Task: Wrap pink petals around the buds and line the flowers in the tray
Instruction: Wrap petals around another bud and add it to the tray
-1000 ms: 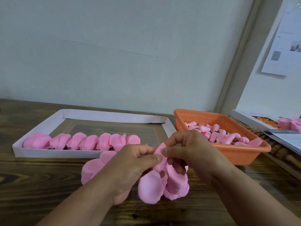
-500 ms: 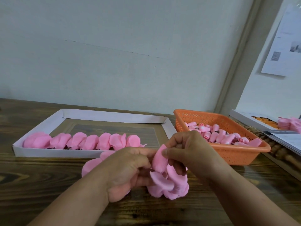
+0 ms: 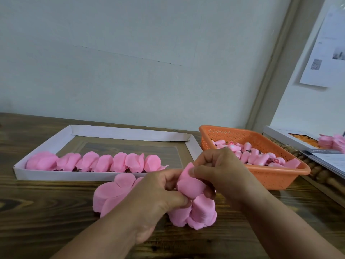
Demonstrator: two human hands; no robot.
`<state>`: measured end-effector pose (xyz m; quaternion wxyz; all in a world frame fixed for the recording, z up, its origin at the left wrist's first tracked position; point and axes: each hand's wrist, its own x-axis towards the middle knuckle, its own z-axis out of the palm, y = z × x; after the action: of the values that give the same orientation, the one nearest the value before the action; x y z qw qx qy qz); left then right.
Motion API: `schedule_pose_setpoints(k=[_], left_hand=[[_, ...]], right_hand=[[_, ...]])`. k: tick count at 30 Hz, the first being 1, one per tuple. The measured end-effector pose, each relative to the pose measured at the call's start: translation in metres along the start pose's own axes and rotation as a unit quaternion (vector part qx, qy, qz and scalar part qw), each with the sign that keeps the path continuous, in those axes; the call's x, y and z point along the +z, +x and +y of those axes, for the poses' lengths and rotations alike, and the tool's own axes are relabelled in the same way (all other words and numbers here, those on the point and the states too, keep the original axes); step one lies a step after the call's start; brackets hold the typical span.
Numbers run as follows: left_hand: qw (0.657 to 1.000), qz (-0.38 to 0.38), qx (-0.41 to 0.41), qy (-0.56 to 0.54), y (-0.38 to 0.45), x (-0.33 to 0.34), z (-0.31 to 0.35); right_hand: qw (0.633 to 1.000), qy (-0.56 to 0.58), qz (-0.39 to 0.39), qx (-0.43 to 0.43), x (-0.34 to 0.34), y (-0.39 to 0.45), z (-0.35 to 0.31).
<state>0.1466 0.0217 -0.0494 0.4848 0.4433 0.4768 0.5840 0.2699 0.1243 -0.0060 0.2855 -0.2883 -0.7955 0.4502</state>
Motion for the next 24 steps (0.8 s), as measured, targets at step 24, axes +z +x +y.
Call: schedule_pose_setpoints(k=[24], left_hand=[[0.998, 0.041, 0.009, -0.053, 0.0045, 0.0007, -0.0039]], right_hand=[[0.999, 0.004, -0.047, 0.005, -0.0052, -0.0002, -0.0045]])
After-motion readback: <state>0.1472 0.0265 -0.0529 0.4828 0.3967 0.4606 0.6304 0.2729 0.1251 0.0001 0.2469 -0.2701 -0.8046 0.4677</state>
